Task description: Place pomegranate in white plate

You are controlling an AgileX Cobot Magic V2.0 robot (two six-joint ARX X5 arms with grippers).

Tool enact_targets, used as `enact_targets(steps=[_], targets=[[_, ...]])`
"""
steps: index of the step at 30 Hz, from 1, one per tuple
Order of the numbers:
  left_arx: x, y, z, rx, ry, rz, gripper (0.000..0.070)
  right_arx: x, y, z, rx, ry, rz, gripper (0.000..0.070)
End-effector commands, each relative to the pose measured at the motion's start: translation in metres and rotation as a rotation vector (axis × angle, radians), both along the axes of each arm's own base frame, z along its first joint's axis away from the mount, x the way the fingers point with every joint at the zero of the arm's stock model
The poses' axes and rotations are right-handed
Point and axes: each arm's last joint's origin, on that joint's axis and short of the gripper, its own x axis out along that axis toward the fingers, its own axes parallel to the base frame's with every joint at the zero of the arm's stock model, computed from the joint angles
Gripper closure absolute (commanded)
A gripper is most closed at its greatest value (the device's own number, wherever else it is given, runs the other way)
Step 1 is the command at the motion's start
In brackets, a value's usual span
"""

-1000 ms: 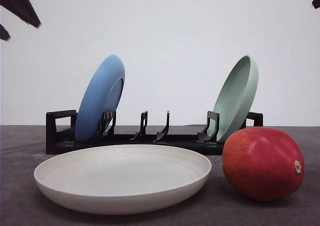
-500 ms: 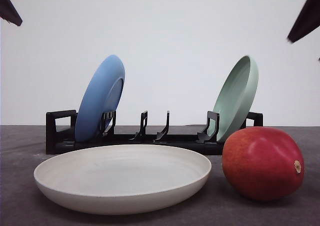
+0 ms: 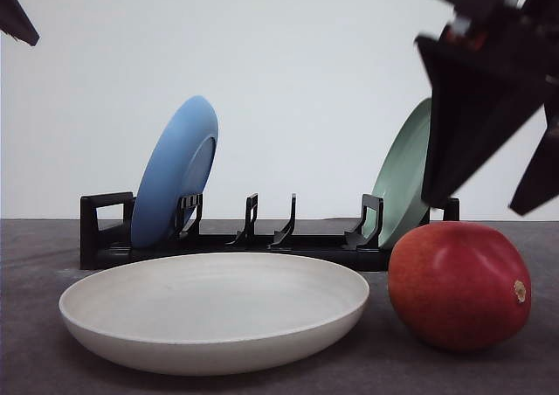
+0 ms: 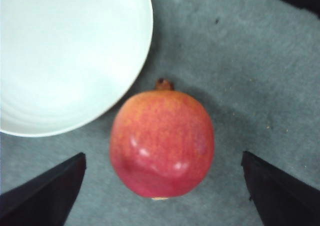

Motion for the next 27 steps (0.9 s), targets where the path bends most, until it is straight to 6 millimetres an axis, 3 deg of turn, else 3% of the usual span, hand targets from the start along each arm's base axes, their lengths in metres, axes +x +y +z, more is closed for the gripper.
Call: enact_targets(steps=[1,17,27], targets=[[0.001,0.0,0.003,-0.002,-0.012,0.002,0.027,0.004,0.006,0.001,-0.011,-0.015,0.026,0.0041],[0.001,0.0,0.003,0.001,-0.014,0.0,0.0271,0.027,0.028,-0.032,-0.056,0.054,0.062,0.0042],[0.001,0.0,0.003,0.001,-0.015,0.0,0.0271,0.03,0.031,-0.043,-0.087,0.102,0.061,0.0237]])
